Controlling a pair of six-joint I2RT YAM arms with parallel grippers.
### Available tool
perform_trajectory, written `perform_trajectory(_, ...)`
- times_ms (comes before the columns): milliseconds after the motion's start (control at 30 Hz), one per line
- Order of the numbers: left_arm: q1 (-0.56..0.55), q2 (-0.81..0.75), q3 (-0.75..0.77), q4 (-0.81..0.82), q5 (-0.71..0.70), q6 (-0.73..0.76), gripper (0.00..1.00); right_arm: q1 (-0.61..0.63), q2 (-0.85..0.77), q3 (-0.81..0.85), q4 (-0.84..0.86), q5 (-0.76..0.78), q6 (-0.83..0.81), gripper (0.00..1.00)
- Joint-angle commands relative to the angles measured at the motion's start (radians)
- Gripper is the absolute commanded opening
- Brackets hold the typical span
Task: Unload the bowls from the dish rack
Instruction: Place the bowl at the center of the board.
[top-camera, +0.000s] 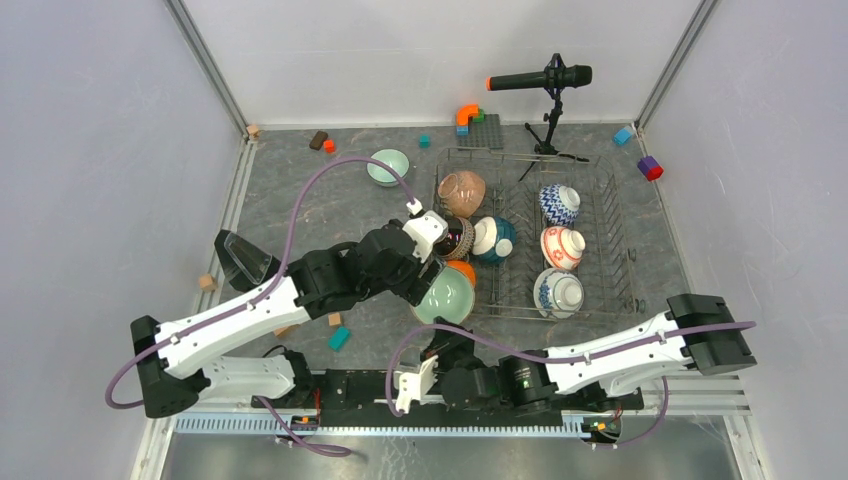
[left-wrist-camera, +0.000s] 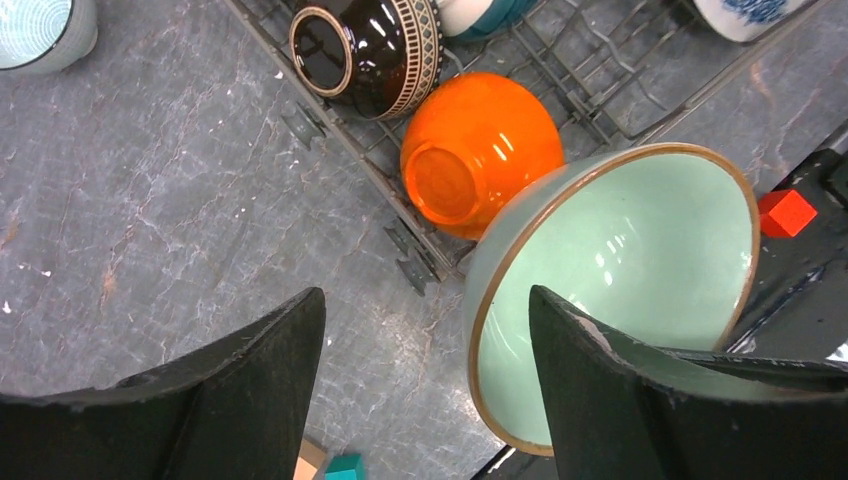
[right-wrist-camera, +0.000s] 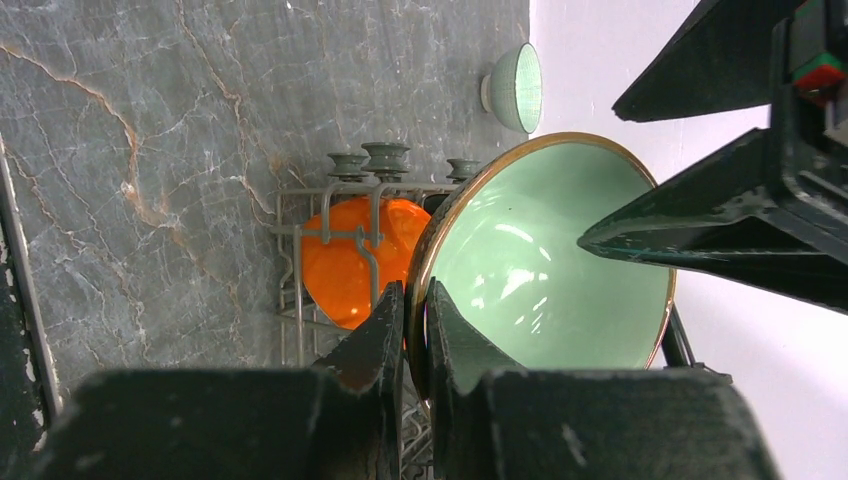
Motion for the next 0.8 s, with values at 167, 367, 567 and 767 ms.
perform_trajectory(167,-0.014,0.031,0.026,-0.018,-0.028,0.050,0.68,0.008,0.003,0.045,0.097,0.039,-0.045,0.00)
perform_trajectory(367,-0.019,0.038,0.025,-0.019,-0.023,0.052,0.59,0.008,0.007,0.045,0.104,0.040,-0.046,0.00)
perform_trajectory(567,-0.022,0.045,0.025,-0.021,-0.007,0.057,0.41,0.008,0.008,0.045,0.107,0.041,-0.048,0.00)
perform_trajectory(767,-0.025,0.046,0.029,-0.023,0.003,0.051,0.18,0.011,0.011,0.041,0.110,0.049,-0.046,0.00)
